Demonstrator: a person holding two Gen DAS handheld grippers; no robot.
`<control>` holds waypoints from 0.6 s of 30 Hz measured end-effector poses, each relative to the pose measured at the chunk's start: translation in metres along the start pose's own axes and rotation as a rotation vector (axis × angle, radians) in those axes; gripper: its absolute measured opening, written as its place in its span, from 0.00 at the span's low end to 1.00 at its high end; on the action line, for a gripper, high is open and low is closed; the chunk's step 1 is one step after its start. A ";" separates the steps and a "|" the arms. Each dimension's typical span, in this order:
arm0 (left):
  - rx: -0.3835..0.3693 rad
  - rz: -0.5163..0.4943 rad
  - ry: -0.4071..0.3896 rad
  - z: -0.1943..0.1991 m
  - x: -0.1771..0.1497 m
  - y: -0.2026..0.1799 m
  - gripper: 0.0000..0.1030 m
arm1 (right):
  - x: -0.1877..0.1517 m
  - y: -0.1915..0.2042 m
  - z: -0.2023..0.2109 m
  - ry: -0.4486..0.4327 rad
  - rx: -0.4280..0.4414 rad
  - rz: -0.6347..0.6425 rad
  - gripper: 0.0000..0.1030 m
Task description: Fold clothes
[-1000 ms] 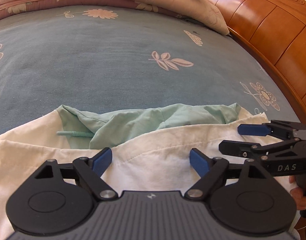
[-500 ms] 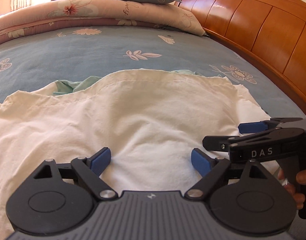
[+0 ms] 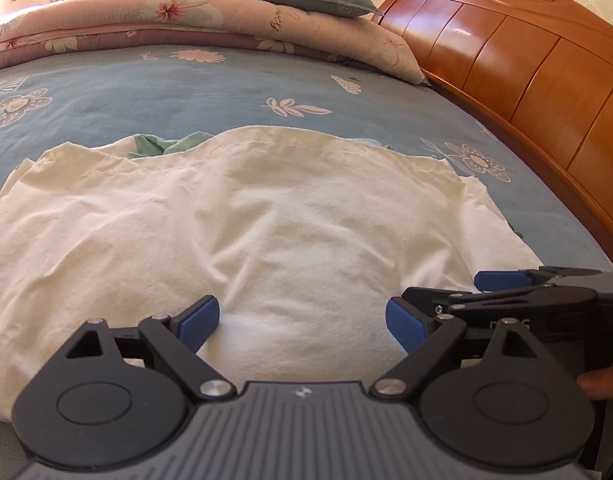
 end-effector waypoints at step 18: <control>0.174 0.608 -0.162 0.066 0.005 0.173 0.88 | -0.004 -0.001 -0.001 -0.020 -0.001 -0.011 1.00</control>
Point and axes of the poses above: each gripper's, at about its wrist camera, not at the fingertips, and z roughly against the way its jaws point, y to its left, x to its top, the point moved 1 cm from there along -z, roughly the way its jaws point, and after that the axes turned 9 degrees about -y, right-handed, at the moved point
